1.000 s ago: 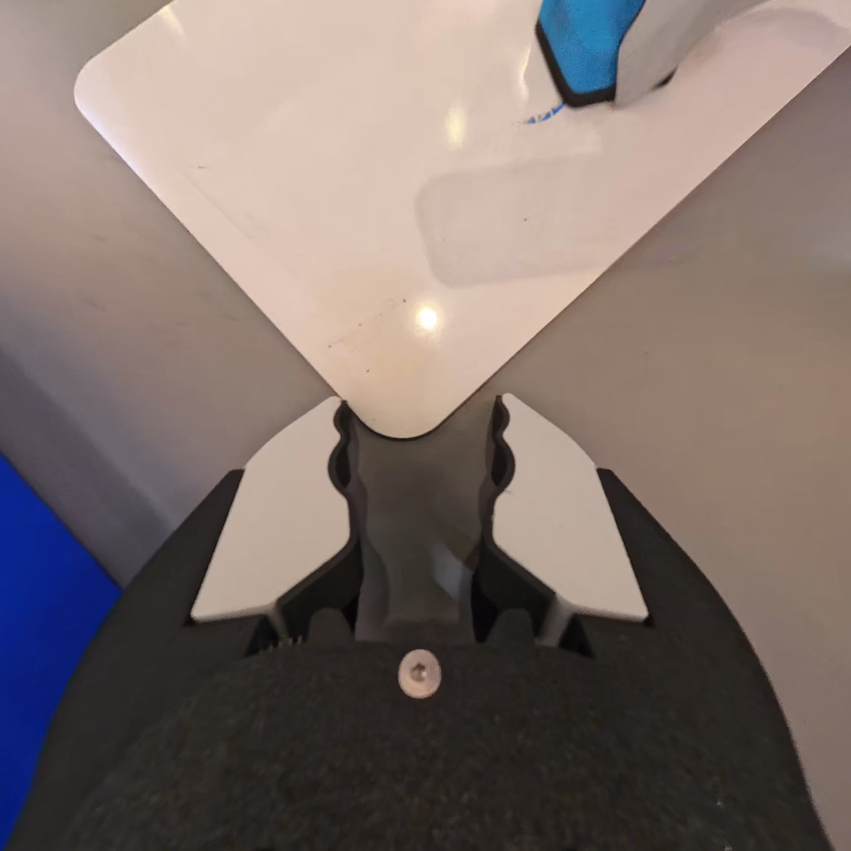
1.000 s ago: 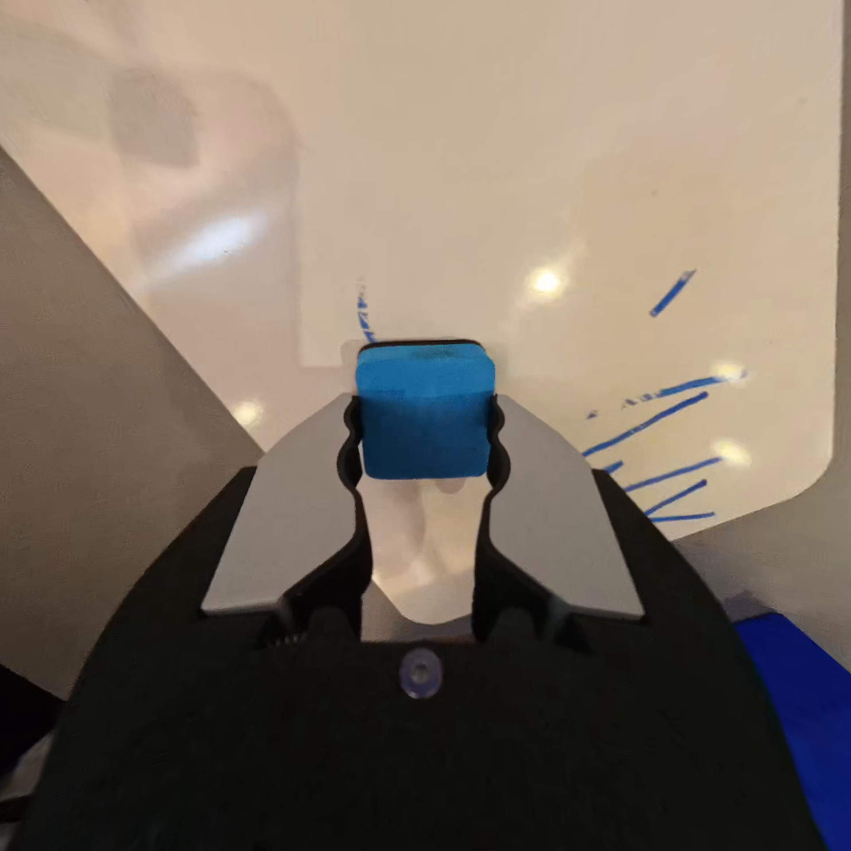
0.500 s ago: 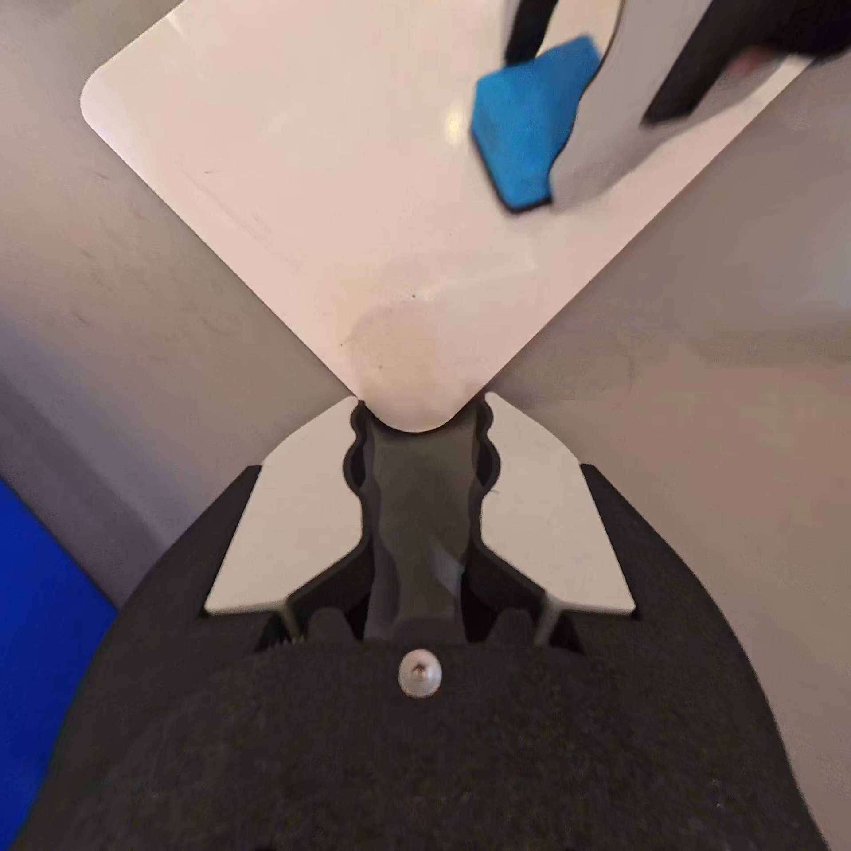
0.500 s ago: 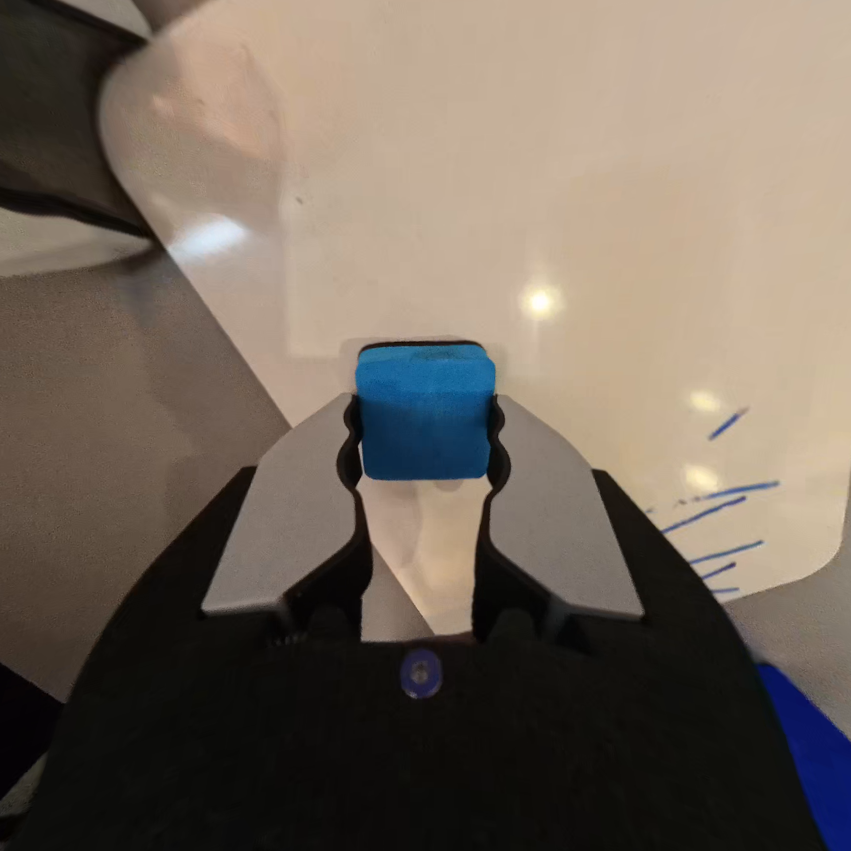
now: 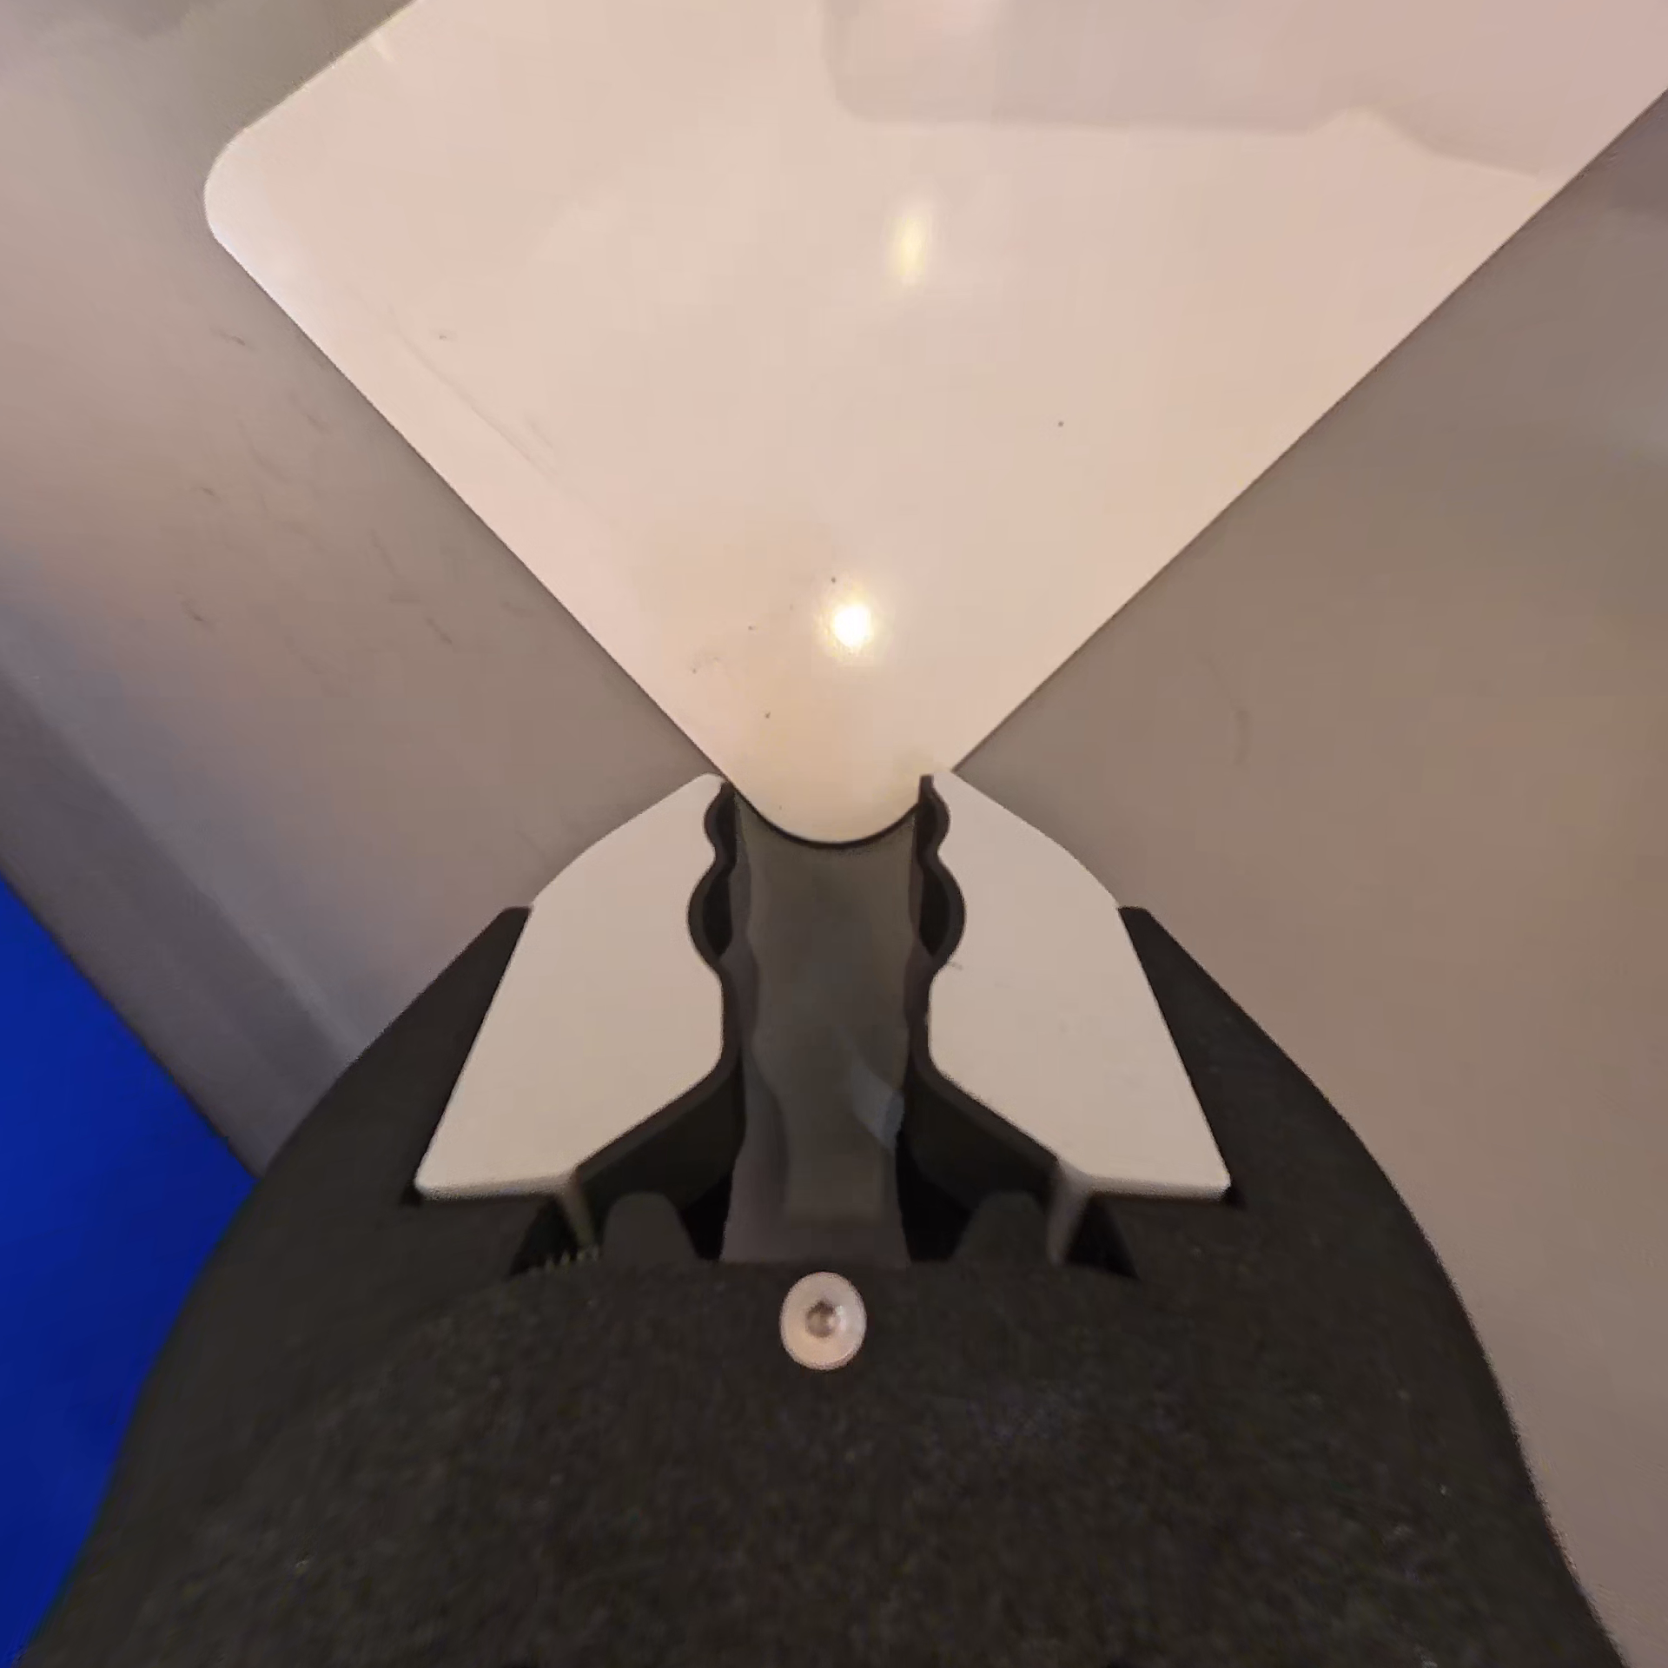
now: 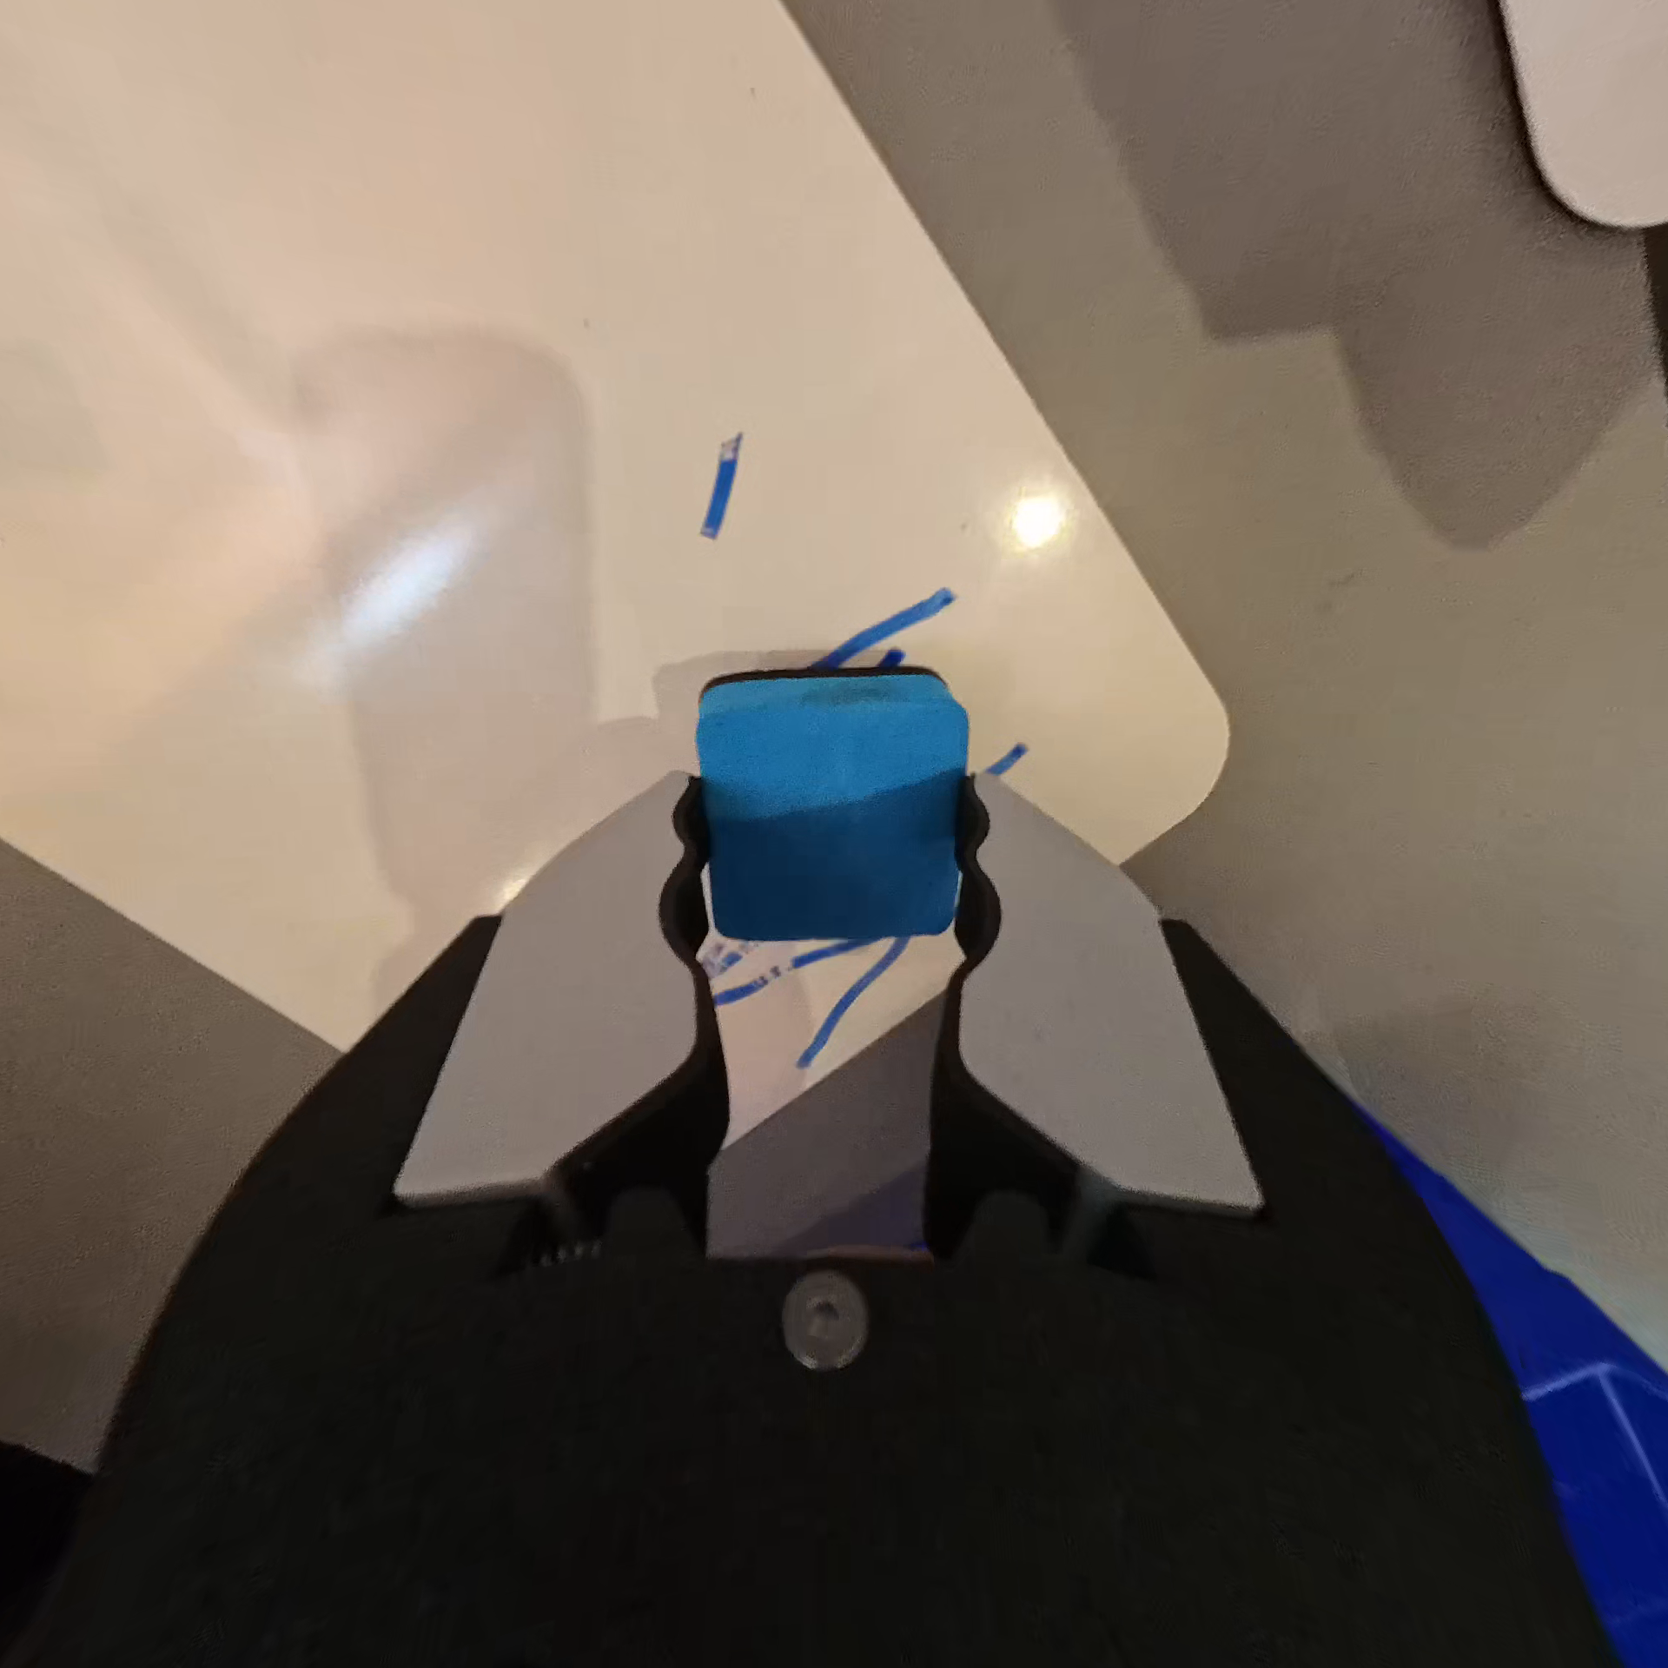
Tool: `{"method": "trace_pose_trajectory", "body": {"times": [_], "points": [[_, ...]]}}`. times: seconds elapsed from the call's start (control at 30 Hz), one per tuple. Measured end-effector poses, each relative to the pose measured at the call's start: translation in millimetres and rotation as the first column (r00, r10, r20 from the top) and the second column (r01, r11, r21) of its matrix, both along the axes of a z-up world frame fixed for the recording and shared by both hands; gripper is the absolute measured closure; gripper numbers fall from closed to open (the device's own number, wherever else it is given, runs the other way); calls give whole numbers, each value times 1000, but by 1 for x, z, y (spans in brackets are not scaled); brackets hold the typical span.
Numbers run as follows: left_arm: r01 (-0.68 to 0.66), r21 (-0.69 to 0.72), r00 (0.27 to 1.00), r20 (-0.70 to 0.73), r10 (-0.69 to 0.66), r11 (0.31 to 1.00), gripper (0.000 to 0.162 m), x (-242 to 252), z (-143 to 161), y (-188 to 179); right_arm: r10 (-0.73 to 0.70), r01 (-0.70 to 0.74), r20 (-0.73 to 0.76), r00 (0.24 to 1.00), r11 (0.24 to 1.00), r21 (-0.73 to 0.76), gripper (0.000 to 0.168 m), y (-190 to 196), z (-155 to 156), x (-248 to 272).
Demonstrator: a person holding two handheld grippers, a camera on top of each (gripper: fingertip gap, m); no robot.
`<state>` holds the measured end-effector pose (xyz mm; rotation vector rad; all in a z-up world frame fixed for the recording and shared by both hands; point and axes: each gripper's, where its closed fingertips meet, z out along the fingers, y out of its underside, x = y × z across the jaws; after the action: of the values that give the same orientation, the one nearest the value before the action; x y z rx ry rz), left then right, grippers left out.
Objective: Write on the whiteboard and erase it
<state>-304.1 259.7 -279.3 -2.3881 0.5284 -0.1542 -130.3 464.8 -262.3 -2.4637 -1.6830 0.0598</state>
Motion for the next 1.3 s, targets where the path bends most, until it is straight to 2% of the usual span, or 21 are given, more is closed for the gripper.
{"method": "trace_pose_trajectory", "body": {"times": [0.1,0.23,0.37,0.43,0.5,0.6,0.67,0.73,0.77,0.87,0.97,1.07,1.13,1.23,1.3], "points": [[11,-7,999,38,-11,1000,120,3,-1,3,11,-11,24,1000,1000,24,116,14,-7,-13],[19,7,1000,-7,-19,1000,119,4,-2,4,19,-19,-5,1000,1000,-2,116,13,-18,-51],[24,6,1000,-16,-24,1000,119,4,-2,4,220,-219,29,975,975,-29,116,-29,-17,-86],[21,7,1000,14,-21,1000,120,3,-2,4,183,-180,66,981,983,-39,116,-13,-16,-71],[16,4,1000,23,-16,1000,120,2,-3,4,73,-70,107,992,997,-26,116,21,-17,-35],[21,9,1000,21,-21,1000,120,4,-3,4,-35,38,65,997,998,-44,116,41,-18,-12],[25,2,1000,13,-25,1000,119,4,-3,4,16,-13,66,998,999,-48,116,30,-18,-25],[23,2,1000,12,-23,1000,120,4,-3,4,100,-102,-18,995,987,-126,116,1,-16,-57],[24,3,1000,13,-24,1000,120,4,-3,4,132,-130,10,991,985,-115,115,-2,-17,-59],[30,9,999,21,-30,1000,120,8,-3,4,160,-155,54,986,984,-94,115,3,-16,-46],[30,15,999,25,-30,999,120,8,-3,4,169,-169,-8,986,983,-73,98,0,-3,-36],[34,18,999,29,-34,999,120,8,-3,4,183,-181,-92,979,983,28,101,5,22,-33],[35,16,999,27,-35,999,121,8,-3,4,182,-176,-131,974,983,57,104,8,27,-36],[34,12,999,25,-35,999,121,8,-3,4,210,-206,-93,973,977,53,107,8,7,-37],[34,10,999,24,-34,999,121,8,-3,4,225,-225,-47,973,974,0,117,3,-10,-33]]}}
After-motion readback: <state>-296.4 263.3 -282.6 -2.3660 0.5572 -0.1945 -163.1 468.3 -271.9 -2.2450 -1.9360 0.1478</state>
